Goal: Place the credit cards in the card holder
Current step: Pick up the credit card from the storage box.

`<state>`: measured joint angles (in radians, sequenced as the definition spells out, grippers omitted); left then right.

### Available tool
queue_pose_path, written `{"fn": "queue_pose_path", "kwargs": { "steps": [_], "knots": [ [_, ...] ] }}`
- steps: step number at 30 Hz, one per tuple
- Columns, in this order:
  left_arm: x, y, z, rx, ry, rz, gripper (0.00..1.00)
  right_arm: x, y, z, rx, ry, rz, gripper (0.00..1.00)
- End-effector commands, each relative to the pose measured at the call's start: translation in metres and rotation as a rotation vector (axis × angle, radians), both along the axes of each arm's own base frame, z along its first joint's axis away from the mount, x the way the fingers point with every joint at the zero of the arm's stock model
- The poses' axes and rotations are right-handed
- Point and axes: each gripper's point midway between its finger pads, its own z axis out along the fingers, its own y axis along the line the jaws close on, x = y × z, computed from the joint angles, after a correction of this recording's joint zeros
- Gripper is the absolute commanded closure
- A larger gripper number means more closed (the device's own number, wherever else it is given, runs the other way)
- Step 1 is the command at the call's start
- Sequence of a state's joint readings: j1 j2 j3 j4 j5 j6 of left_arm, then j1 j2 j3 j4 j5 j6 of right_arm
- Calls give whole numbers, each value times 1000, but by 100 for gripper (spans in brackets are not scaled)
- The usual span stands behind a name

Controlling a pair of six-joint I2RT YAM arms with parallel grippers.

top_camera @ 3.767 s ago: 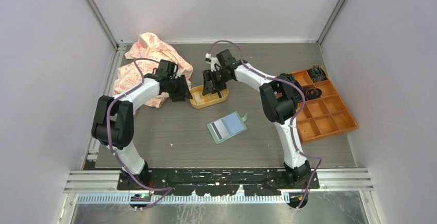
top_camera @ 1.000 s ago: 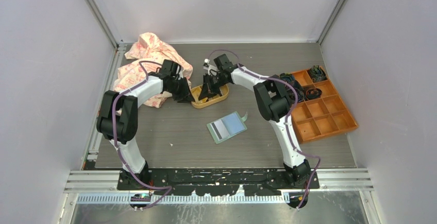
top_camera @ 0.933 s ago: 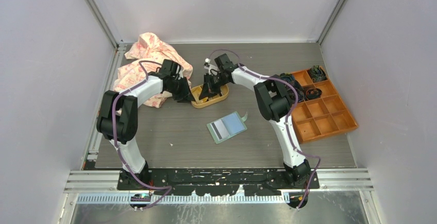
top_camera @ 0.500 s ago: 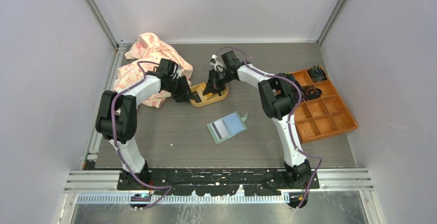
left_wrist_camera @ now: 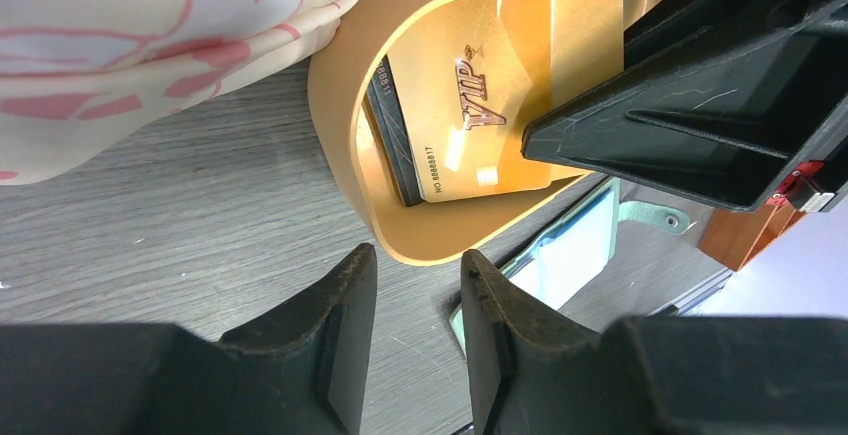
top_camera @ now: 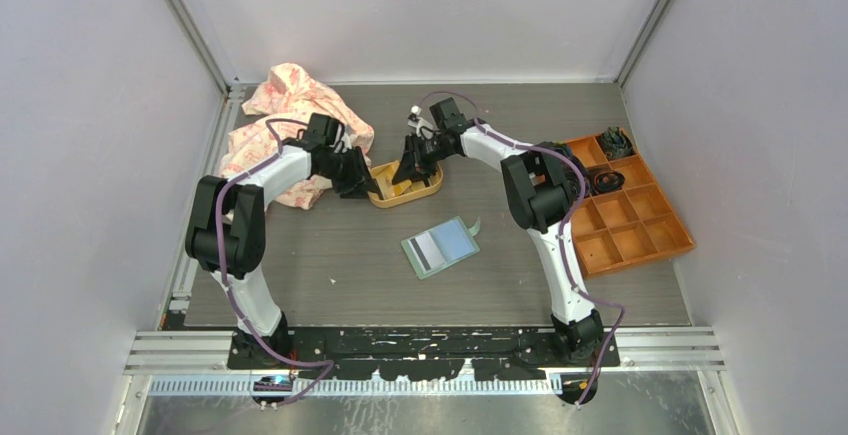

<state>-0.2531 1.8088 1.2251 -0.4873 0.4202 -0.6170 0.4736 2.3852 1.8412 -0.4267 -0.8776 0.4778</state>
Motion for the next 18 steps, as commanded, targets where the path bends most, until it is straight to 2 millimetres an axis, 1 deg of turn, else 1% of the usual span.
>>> {"fn": "queue_pose_path", "kwargs": {
  "steps": [1,11,18],
  "knots": [
    [15,-4,30,-40,-94,-18,62,7,1,24,51,-40,1,76],
    [16,-2,35,-40,-110,-24,62,14,-10,28,47,-49,-27,77],
    [16,0,37,-32,-121,-26,62,18,-16,27,31,-58,-45,85]
  ]
}}
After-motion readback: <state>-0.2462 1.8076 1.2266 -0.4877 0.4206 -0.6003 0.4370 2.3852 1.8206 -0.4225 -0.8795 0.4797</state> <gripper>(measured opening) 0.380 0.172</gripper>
